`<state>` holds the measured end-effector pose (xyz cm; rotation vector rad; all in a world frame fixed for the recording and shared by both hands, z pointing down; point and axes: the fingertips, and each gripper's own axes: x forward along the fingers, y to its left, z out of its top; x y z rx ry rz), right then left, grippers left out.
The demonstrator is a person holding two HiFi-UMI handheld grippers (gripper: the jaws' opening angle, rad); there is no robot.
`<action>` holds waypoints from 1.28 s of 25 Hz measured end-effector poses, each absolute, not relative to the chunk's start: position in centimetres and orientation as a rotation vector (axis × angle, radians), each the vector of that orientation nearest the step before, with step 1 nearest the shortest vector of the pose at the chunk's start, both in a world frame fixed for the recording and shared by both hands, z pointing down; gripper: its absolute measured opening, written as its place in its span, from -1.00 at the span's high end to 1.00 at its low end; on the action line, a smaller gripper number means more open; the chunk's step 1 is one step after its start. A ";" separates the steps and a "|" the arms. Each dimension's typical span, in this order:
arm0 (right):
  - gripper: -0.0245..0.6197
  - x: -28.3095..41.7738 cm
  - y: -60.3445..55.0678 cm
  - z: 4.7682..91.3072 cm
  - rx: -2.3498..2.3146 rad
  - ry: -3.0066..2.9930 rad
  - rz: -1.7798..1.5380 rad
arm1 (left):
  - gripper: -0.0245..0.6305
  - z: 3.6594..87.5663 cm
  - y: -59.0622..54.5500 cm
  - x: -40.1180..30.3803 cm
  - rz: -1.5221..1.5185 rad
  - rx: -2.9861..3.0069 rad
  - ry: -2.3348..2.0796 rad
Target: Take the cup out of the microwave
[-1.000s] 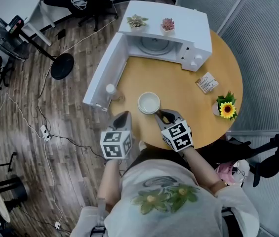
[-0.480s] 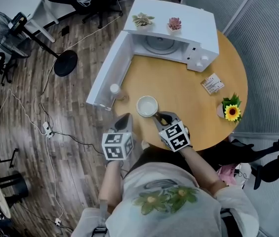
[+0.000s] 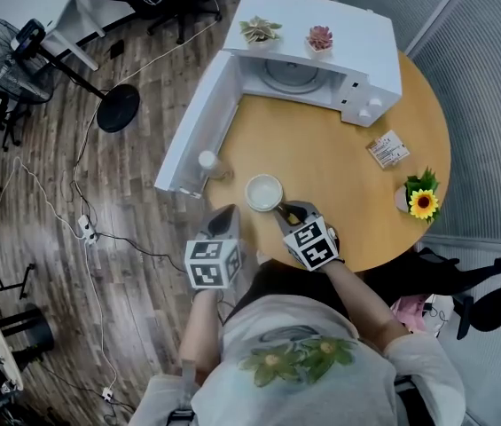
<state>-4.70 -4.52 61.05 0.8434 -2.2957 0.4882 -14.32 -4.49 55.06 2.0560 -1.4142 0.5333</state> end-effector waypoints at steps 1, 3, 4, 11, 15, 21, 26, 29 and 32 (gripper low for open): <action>0.70 -4.8 -4.5 61.3 0.840 -2.292 0.488 | 0.92 55.2 -4.5 -14.3 0.535 2.055 -1.411; 0.70 -4.9 -4.6 61.9 0.833 -2.285 0.486 | 0.92 55.5 -4.6 -14.3 0.539 2.052 -1.409; 0.70 -4.9 -4.6 62.2 0.828 -2.282 0.483 | 0.92 55.6 -4.6 -14.3 0.539 2.049 -1.409; 0.70 -5.4 -5.1 63.5 0.804 -2.265 0.462 | 0.92 56.3 -4.8 -14.7 0.545 2.032 -1.409; 0.70 -5.5 -4.8 64.5 0.789 -2.262 0.461 | 0.92 56.7 -4.8 -14.7 0.546 2.029 -1.401; 0.70 -5.5 -4.1 65.3 0.763 -2.272 0.446 | 0.92 56.8 -4.7 -14.7 0.547 2.027 -1.398; 0.70 -5.4 -3.9 65.8 0.743 -2.271 0.429 | 0.92 57.2 -4.4 -15.0 0.551 2.018 -1.397; 0.70 -5.3 -3.8 65.9 0.735 -2.268 0.436 | 0.92 57.3 -4.4 -15.0 0.553 2.020 -1.396; 0.70 -5.2 -3.7 66.2 0.723 -2.256 0.430 | 0.92 57.4 -4.5 -15.0 0.553 2.021 -1.395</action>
